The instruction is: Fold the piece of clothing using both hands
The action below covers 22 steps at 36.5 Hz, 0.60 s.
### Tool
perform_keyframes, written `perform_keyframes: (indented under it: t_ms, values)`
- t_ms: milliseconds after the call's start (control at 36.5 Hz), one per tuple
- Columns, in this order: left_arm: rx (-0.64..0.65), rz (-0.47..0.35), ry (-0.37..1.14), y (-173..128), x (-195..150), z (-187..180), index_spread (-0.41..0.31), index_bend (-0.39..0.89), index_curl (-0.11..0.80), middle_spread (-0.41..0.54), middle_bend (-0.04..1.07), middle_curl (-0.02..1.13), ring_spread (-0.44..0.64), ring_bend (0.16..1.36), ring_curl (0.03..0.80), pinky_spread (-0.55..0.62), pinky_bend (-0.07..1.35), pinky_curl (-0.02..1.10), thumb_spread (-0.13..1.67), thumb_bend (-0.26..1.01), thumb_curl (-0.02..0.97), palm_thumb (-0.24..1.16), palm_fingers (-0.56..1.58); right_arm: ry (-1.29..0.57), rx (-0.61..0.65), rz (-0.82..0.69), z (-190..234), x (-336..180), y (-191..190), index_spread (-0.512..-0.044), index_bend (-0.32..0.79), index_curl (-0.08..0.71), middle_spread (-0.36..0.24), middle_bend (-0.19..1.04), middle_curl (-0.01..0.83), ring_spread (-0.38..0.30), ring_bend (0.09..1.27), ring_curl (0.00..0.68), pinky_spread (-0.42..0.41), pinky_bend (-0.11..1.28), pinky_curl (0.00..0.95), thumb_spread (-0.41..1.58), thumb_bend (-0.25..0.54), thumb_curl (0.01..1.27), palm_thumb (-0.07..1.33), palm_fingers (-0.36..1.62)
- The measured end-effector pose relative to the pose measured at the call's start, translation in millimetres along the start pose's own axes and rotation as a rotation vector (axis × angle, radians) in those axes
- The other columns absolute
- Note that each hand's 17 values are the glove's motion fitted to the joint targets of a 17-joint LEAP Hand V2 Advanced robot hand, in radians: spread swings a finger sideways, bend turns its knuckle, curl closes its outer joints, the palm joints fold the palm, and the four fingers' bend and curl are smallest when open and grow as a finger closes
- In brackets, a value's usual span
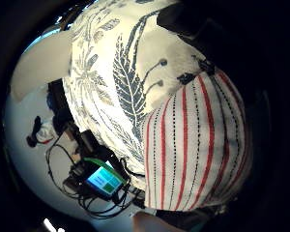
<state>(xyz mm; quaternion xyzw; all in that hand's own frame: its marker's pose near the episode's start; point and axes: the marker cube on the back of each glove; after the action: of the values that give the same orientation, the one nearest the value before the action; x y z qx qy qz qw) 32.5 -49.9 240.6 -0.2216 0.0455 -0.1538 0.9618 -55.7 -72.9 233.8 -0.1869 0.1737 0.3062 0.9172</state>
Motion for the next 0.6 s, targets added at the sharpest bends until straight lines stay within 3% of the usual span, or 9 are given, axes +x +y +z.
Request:
perform_keyframes:
  t_ms: [219,356,493,603]
  values:
    - [0.081,0.003,0.04,10.5,-27.0,-33.7,-0.064,0.14,0.259,0.278,0.17,0.25,0.4,0.7,0.34,0.42,0.72,0.37,1.52,0.01,0.128,0.02,0.04,-0.293,0.044,-0.399,-46.5,-2.6,7.3,-0.223,0.13,0.195,-0.167,0.4,0.484,-0.234,0.73,0.443,-0.344,0.7,0.377,1.01,0.101,0.35,1.12,1.27]
    - [0.164,-0.034,0.019,27.6,-53.4,-67.5,-0.044,0.13,0.256,0.282,0.17,0.25,0.34,0.73,0.342,0.4,0.72,0.37,1.52,0.01,0.125,0.02,0.08,-0.371,0.086,-0.447,-90.7,-0.8,25.6,-0.228,0.12,0.215,-0.178,0.4,0.486,-0.243,0.72,0.443,-0.355,0.7,0.379,0.94,0.068,0.37,1.12,1.26]
    - [0.137,-0.043,0.017,52.2,-76.1,-90.2,-0.02,0.13,0.255,0.28,0.16,0.25,0.31,0.75,0.344,0.39,0.72,0.36,1.54,0.01,0.121,0.02,0.1,-0.419,0.173,-0.519,-138.9,-13.3,59.5,-0.229,0.12,0.232,-0.184,0.38,0.486,-0.241,0.73,0.445,-0.36,0.69,0.383,0.89,0.038,0.4,1.13,1.27]
    - [0.076,-0.046,0.027,33.9,-90.1,-93.8,-0.008,0.13,0.253,0.281,0.17,0.25,0.28,0.75,0.341,0.37,0.73,0.36,1.57,0.02,0.117,0.03,0.11,-0.466,0.244,-0.581,-165.6,-39.6,87.0,-0.224,0.13,0.247,-0.185,0.37,0.484,-0.246,0.73,0.445,-0.364,0.68,0.383,0.85,0.018,0.42,1.14,1.27]
